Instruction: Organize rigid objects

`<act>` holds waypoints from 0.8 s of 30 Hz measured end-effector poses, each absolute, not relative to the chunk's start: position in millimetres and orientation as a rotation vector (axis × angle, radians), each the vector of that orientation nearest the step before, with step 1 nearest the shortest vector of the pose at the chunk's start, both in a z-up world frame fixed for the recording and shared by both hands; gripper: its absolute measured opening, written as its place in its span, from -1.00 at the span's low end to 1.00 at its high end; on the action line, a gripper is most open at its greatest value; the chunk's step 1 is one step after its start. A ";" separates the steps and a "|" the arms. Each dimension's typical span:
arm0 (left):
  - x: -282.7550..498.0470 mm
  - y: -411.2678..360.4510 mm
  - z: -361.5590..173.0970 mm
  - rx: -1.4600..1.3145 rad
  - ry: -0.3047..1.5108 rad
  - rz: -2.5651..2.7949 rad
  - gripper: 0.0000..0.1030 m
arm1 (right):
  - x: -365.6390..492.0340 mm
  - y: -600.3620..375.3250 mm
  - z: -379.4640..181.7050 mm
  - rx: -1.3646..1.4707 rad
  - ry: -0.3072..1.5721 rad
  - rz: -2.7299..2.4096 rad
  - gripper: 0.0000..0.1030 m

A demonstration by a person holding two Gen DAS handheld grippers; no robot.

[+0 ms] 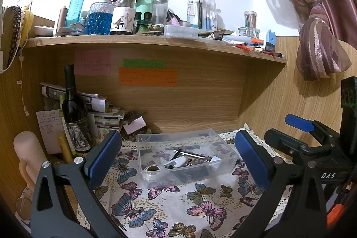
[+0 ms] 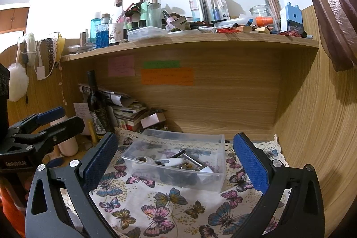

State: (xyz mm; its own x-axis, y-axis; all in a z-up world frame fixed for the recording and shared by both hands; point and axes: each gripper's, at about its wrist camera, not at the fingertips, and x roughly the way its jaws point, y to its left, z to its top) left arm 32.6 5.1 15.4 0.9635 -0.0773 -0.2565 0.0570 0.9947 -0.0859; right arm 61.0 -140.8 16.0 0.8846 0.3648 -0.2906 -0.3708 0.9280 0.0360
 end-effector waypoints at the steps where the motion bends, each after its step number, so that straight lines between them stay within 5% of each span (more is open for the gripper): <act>1: 32.5 5.0 15.5 -0.077 0.263 -0.068 1.00 | 60.7 -140.4 16.0 -0.021 0.298 0.382 1.00; 24: 34.1 1.6 15.3 -0.072 0.274 -0.076 1.00 | 61.3 -138.6 15.4 -0.022 0.300 0.375 1.00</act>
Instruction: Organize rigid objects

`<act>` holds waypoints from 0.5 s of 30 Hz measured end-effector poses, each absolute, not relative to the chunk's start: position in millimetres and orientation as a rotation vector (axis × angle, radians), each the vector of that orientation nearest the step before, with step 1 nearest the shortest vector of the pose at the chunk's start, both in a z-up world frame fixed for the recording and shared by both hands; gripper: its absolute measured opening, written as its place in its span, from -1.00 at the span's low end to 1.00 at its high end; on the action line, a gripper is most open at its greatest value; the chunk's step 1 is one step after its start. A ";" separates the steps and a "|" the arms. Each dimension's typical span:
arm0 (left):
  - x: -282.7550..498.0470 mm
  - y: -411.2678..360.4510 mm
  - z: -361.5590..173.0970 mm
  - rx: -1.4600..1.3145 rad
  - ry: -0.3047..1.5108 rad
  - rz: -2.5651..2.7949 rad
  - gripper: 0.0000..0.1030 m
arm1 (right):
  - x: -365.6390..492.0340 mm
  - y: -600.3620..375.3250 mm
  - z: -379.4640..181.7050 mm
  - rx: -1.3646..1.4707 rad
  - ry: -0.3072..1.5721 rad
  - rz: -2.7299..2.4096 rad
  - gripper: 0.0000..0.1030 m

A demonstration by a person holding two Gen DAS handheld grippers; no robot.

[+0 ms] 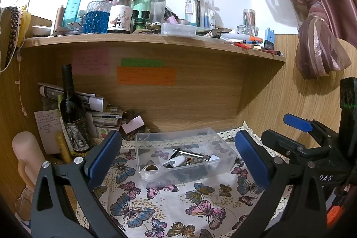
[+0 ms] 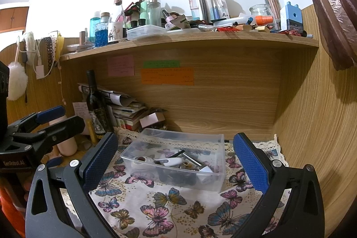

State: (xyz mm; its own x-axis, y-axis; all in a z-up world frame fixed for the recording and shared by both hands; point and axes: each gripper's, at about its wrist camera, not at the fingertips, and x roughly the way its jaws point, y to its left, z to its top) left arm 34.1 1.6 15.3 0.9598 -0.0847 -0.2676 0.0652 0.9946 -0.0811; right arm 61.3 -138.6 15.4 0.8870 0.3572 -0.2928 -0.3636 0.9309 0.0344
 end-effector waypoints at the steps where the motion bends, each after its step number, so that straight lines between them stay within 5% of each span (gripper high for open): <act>1: 34.0 1.5 15.3 -0.072 0.273 -0.076 1.00 | 61.4 -138.3 15.4 -0.022 0.301 0.376 1.00; 15: 36.3 4.9 14.5 -0.085 0.274 -0.089 1.00 | 62.5 -138.0 13.5 -0.022 0.305 0.372 1.00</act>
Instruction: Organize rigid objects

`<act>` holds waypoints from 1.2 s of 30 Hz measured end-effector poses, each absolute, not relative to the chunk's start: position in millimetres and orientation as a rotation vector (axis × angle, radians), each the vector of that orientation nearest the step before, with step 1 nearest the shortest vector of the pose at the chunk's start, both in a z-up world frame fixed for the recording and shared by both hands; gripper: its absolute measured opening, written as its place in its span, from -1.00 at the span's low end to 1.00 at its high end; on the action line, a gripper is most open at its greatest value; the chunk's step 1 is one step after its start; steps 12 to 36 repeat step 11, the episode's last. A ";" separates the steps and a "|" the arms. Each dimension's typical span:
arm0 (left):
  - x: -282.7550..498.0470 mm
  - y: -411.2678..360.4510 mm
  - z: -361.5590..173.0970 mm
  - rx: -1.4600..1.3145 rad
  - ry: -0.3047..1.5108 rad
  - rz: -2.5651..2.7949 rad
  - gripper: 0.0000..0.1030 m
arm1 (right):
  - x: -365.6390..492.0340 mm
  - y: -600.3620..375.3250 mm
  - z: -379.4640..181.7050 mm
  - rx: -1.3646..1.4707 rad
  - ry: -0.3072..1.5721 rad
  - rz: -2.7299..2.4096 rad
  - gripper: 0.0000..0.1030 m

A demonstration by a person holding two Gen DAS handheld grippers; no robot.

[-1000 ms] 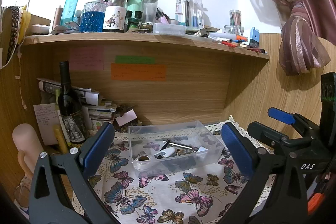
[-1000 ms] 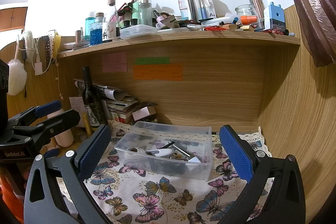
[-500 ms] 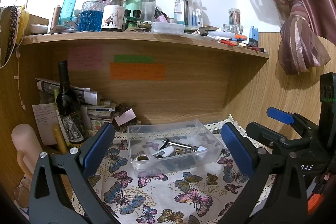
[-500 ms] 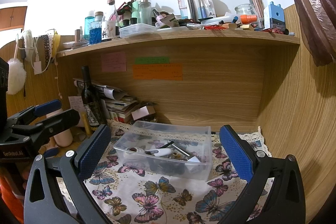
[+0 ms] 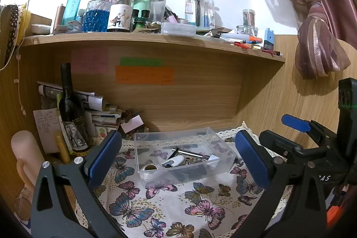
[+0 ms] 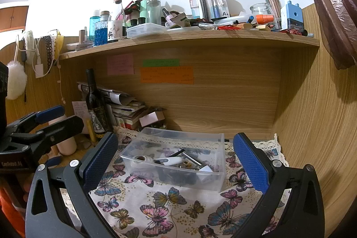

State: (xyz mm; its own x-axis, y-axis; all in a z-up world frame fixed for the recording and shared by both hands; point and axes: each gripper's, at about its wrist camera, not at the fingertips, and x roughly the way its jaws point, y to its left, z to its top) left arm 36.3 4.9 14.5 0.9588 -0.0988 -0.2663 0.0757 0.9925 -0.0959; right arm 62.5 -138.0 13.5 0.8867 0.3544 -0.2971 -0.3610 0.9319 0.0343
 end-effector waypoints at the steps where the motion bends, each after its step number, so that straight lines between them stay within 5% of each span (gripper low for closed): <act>1: 36.4 5.5 14.5 -0.086 0.272 -0.088 1.00 | 63.3 -138.3 12.9 -0.022 0.306 0.372 1.00; 36: 36.8 8.8 14.4 -0.090 0.263 -0.088 1.00 | 66.6 -138.1 9.1 -0.019 0.313 0.365 1.00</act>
